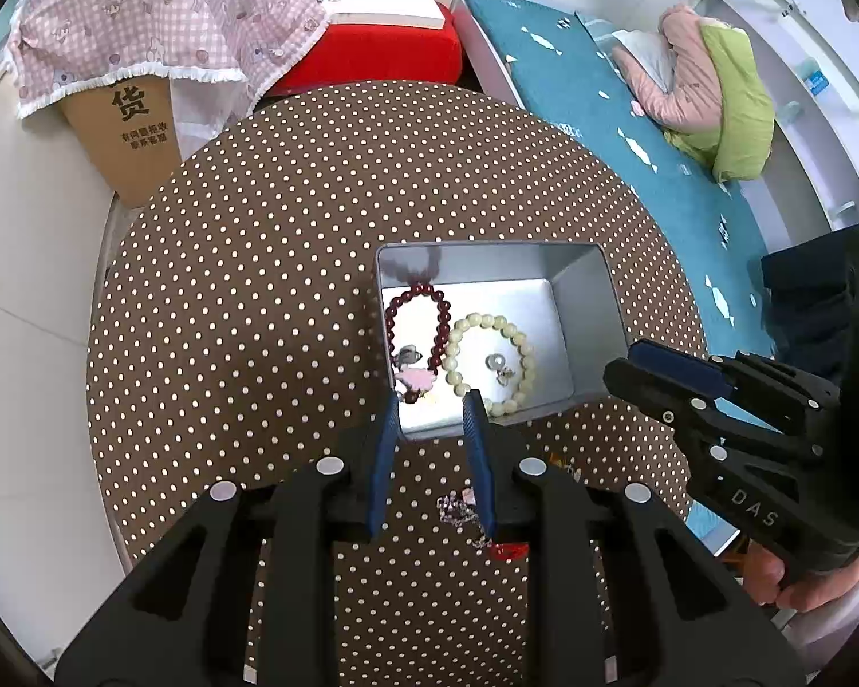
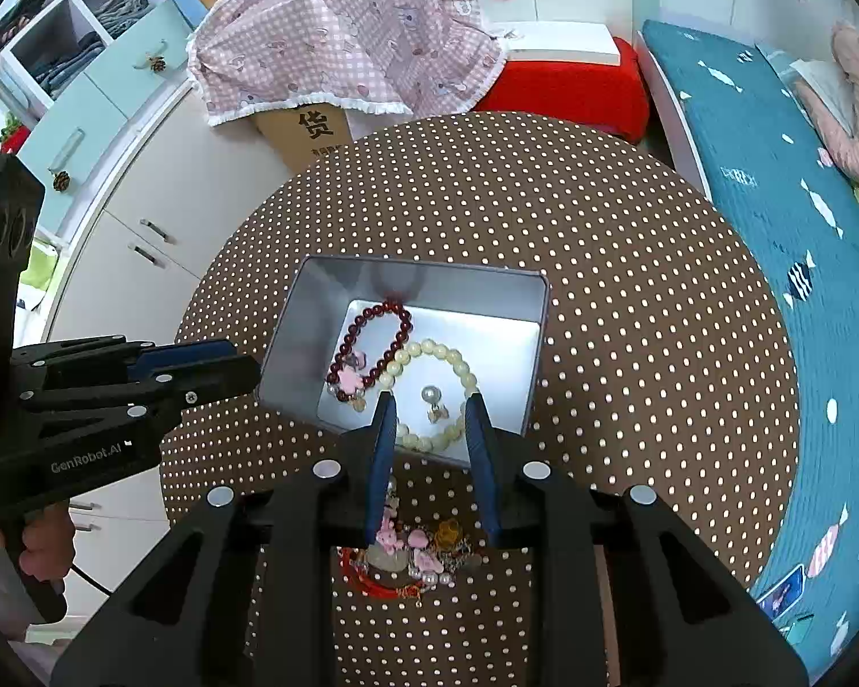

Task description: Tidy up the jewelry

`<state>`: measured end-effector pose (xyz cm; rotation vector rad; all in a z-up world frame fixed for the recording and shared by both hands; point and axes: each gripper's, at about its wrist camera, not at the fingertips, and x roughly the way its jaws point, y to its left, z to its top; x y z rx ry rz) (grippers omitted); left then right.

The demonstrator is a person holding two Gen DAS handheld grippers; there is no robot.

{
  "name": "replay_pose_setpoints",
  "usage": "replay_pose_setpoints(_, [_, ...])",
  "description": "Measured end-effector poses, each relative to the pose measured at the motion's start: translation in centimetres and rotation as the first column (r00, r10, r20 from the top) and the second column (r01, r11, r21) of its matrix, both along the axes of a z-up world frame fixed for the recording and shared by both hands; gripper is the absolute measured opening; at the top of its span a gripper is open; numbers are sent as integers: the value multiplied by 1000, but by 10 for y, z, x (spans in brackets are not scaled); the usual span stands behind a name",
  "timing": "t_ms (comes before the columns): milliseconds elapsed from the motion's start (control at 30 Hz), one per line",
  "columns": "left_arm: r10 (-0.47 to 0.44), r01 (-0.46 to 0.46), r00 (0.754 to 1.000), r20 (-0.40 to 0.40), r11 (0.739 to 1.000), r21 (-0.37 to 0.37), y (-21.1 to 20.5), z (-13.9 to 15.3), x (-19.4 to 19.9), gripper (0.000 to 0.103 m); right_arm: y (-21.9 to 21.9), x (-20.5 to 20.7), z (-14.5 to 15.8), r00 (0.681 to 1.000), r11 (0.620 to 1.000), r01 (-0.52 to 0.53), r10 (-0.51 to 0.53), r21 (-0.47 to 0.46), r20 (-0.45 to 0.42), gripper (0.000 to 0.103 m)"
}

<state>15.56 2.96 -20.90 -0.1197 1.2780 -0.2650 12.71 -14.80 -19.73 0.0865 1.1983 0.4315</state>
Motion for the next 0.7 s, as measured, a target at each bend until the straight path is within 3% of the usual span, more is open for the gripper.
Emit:
replay_pose_setpoints(300, [15,-15,1000,-20,1000,0,10,-7,-21,24,11,-24,-4,997,997,-72,73,27,-20,24])
replay_pose_setpoints(700, [56,-56,993,-108,998,1,28,-38,-47,24,42,-28,-58,982,989,-143,137,-40,-133,24])
